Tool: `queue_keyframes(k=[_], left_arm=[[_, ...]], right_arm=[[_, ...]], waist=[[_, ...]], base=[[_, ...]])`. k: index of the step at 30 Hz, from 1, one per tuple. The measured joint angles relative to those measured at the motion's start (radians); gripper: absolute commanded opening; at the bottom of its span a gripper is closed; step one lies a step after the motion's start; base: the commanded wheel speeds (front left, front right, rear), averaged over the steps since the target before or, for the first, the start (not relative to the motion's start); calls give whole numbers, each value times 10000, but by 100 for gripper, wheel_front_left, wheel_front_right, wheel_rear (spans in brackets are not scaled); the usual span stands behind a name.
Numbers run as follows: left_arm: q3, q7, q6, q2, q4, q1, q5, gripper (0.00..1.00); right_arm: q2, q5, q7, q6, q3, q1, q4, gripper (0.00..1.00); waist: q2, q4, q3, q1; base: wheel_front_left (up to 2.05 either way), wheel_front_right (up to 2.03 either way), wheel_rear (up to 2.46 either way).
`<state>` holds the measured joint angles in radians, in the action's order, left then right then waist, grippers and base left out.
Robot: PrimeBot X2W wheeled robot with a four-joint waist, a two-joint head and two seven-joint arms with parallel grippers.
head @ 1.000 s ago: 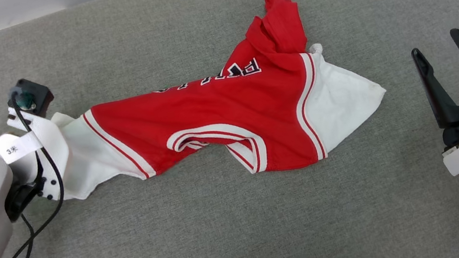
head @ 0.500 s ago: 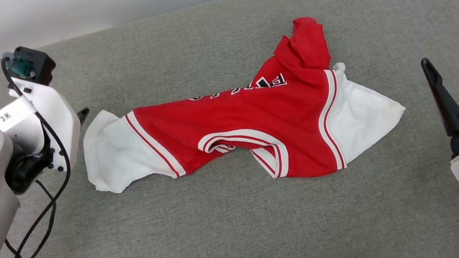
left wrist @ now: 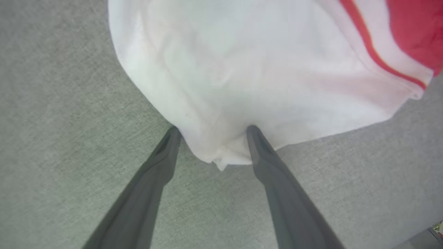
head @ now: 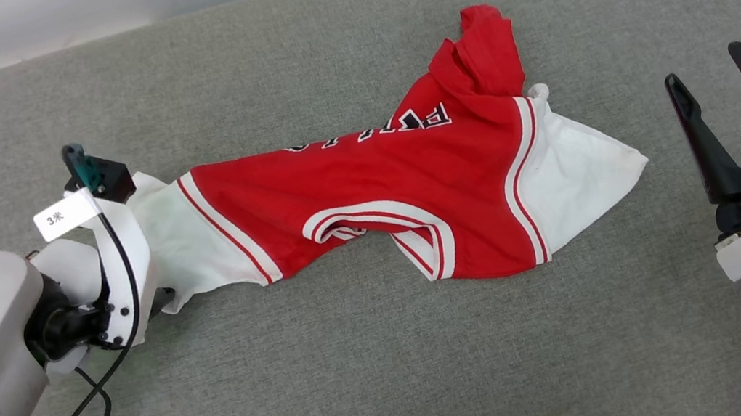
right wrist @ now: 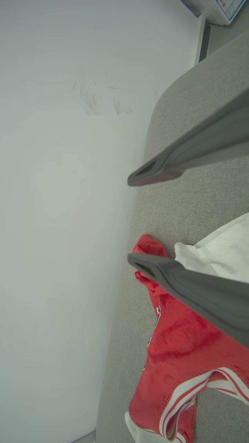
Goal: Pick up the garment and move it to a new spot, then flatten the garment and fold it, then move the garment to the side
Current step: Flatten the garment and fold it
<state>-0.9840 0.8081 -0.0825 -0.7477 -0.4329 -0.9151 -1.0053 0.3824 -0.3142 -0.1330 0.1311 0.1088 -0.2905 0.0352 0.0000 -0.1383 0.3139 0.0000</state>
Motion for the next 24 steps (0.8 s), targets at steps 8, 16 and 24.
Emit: queue_keyframes(k=[8,16,24], left_arm=[[-328,-127,-88,-46,115,51,370,0],[-92,-1174,-226,-487,890,228,401,0],[284,-1607,52,-995,2130,302,301,0]], right_arm=[[35,4,42,0,84,-283,-205,100],[1730,213,1718,0,535,-849,221,100],[4422,-2721,6441,0,3010,-2161,408,100]], waist=[[0,-61,140,0],[0,350,-360,0],[0,927,-584,0]], base=[[0,0,0],[0,0,0],[0,0,0]])
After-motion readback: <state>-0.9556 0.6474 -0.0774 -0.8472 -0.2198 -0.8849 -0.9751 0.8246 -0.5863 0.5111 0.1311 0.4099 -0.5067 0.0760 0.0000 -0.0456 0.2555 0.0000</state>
